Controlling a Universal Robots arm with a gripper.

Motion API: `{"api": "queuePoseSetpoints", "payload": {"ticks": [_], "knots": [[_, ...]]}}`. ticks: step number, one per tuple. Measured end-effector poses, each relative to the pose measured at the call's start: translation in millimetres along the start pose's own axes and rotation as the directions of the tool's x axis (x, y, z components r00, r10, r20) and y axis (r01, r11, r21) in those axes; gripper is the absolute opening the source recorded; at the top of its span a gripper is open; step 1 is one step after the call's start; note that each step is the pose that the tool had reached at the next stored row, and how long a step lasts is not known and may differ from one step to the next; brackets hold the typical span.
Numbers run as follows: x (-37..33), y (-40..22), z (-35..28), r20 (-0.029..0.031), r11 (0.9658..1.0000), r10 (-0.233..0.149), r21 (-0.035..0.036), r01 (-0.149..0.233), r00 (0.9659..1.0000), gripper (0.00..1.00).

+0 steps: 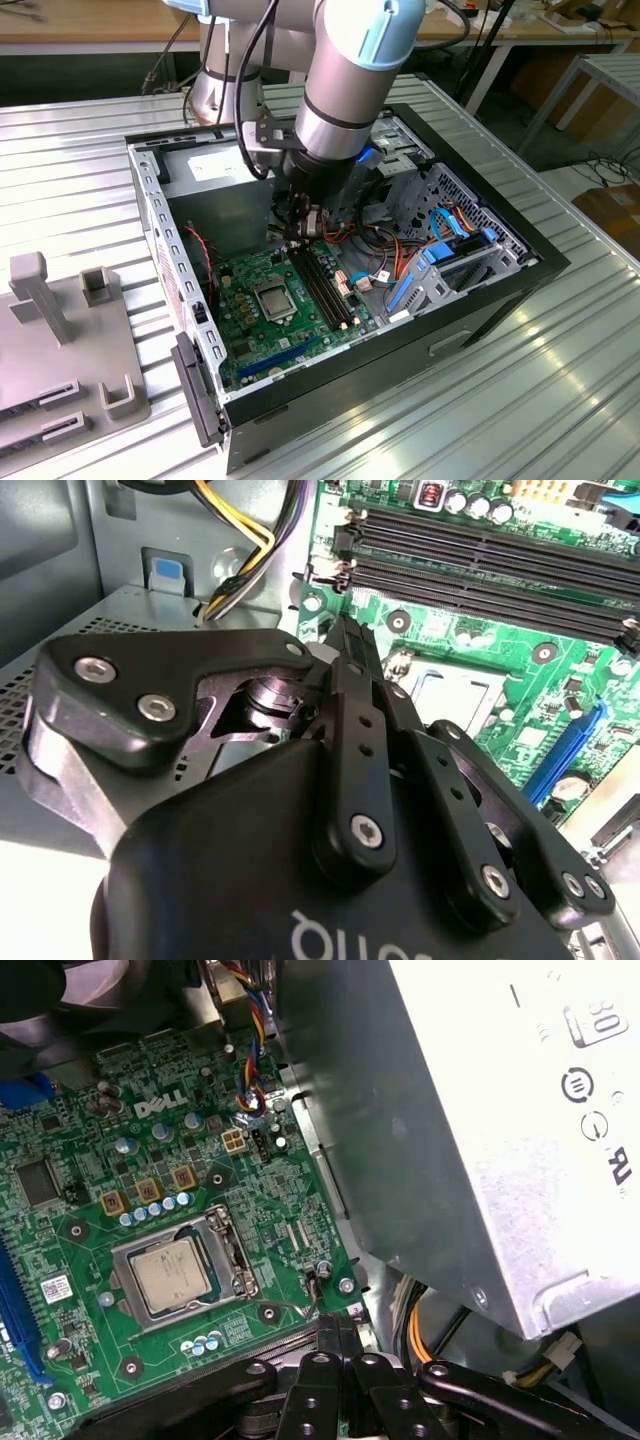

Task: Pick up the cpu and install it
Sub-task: 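Install the first cpu locking lever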

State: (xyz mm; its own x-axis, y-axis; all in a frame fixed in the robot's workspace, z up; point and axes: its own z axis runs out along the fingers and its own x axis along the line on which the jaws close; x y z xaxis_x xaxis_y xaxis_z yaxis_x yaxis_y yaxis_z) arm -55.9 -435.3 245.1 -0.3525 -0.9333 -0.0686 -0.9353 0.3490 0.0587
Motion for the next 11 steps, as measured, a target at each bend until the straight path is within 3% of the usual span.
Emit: {"api": "queuePoseSetpoints", "payload": {"ticks": [6,11], "knots": [[0.8,2.1,1.1,0.0079,1.0000,0.003,-0.0027,-0.003,1.0000,0.11],[2.8,4.9,1.2,0.0083,1.0000,0.002,-0.0029,-0.002,1.0000,0.11]]}}
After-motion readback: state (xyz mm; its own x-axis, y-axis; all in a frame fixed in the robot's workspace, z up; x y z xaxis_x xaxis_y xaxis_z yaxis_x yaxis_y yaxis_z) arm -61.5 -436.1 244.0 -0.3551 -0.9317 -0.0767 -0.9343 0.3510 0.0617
